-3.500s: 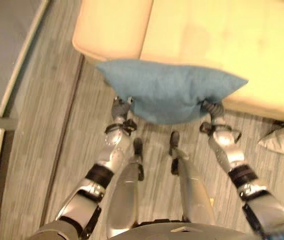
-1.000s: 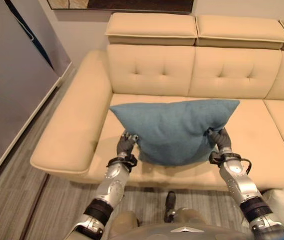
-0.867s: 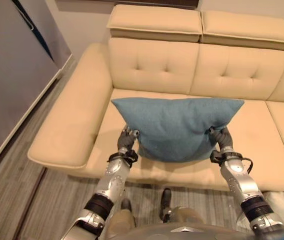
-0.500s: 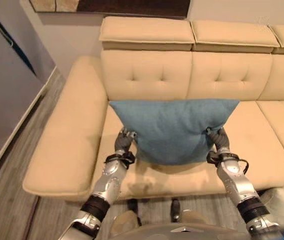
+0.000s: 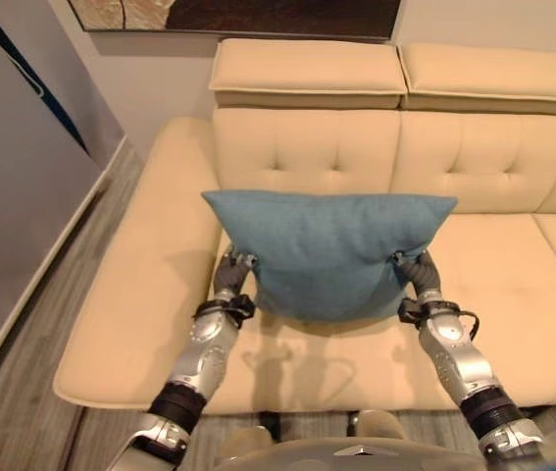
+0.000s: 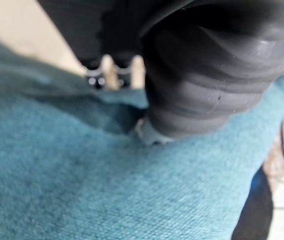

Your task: Pick up all the scattered cushions and arrange them neatly on the sofa.

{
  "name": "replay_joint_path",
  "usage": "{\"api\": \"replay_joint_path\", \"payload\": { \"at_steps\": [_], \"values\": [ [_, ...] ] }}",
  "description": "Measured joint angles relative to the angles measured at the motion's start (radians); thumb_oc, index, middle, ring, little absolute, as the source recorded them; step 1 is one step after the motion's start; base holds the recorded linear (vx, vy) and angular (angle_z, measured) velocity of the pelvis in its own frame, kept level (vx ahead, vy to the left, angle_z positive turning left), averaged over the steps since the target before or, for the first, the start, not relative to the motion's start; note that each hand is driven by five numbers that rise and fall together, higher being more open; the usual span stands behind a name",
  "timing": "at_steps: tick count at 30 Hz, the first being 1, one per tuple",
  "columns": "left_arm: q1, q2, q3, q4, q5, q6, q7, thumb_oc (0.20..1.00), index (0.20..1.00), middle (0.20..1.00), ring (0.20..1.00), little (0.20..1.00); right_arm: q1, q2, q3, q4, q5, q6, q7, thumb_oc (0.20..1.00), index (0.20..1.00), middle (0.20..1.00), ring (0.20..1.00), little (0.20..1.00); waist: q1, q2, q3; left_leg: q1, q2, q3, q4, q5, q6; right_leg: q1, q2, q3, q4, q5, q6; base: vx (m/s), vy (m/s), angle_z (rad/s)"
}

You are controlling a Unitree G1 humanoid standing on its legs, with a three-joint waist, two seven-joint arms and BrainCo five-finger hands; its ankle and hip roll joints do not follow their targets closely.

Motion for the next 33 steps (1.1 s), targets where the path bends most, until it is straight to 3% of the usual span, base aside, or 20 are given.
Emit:
{"api": "replay_joint_path", "payload": {
  "at_steps": [7, 16, 21, 33],
  "values": [
    [-0.146, -0.001, -0.001, -0.041, 0.037, -0.003, 0.059, 0.200, 0.200, 0.200, 0.200, 0.200, -0.136, -0.032, -0.012, -0.030, 0.000, -0.001, -0.038, 0.200, 0.200, 0.200, 0.200, 0.200, -0.022, 0.021, 0.003, -0.059, 0.043, -0.022, -0.001, 0.012, -0.045, -0.045, 0.042, -0.032, -0.013, -0.002, -0.027, -0.01, -0.061, 0.05],
    [-0.446, 0.036, 0.013, -0.008, 0.031, -0.077, 0.197, 0.200, 0.200, 0.200, 0.200, 0.200, -0.476, -0.094, 0.039, 0.046, 0.022, -0.003, -0.116, 0.200, 0.200, 0.200, 0.200, 0.200, -0.004, 0.080, 0.077, -0.249, 0.045, -0.053, 0.025, 0.065, -0.053, -0.210, 0.043, -0.049, -0.012, 0.050, -0.045, -0.15, -0.018, 0.07],
    [-0.609, 0.061, 0.013, 0.080, 0.021, -0.112, 0.223, 0.200, 0.200, 0.200, 0.200, 0.200, -0.639, -0.114, 0.066, 0.123, 0.041, -0.007, -0.149, 0.200, 0.200, 0.200, 0.200, 0.200, 0.001, 0.080, 0.127, -0.374, 0.047, -0.071, 0.048, 0.084, -0.059, -0.334, 0.044, -0.062, 0.025, 0.055, -0.053, -0.04, -0.013, 0.08],
    [-0.638, 0.050, -0.013, 0.160, -0.015, -0.122, 0.238, 0.200, 0.200, 0.200, 0.200, 0.200, -0.693, -0.139, 0.098, 0.160, 0.039, -0.012, -0.170, 0.200, 0.200, 0.200, 0.200, 0.200, 0.002, 0.064, 0.186, -0.447, 0.045, -0.103, 0.042, 0.084, -0.059, -0.395, 0.042, -0.083, 0.028, 0.050, -0.065, 0.00, -0.007, 0.08]
  ]
}}
